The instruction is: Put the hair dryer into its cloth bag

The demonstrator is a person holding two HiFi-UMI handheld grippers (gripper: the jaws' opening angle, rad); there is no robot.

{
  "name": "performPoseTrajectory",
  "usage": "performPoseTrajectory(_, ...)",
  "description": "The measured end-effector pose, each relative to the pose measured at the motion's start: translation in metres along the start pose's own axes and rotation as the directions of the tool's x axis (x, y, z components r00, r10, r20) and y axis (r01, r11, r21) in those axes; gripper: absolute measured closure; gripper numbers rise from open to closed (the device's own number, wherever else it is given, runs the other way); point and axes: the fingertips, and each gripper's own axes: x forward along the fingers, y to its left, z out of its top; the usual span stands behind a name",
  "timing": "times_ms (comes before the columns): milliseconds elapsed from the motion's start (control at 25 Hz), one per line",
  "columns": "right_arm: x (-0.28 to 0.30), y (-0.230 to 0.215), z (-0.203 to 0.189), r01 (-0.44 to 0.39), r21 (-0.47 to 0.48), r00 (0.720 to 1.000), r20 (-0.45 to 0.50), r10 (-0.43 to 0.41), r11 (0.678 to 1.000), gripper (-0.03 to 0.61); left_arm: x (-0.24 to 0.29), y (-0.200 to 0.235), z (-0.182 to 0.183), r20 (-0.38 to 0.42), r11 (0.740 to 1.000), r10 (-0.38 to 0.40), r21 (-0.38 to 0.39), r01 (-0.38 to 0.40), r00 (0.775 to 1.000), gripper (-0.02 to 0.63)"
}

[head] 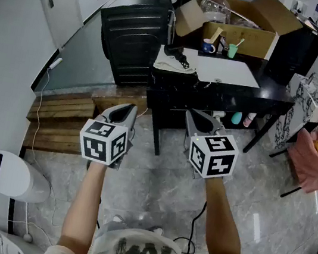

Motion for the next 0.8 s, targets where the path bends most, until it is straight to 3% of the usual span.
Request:
performPoseTrajectory(480, 0.007, -0.016, -0.007, 0.005, 0.032, 1.0, -0.002, -0.005, 0.999, 0.56, 0.018, -0.002, 0.001, 0.005, 1.0, -0.015, -0.023, 0.015, 1.0, 0.615)
performPoseTrajectory(800, 0.039, -0.027, -0.01, 0.025, 0.032, 0.999, -0.027, -0.025, 0.999, 0.522, 0.049, 0.023, 0.005, 0.027, 0.999, -0.024, -0.043, 0.025, 0.999, 0.614)
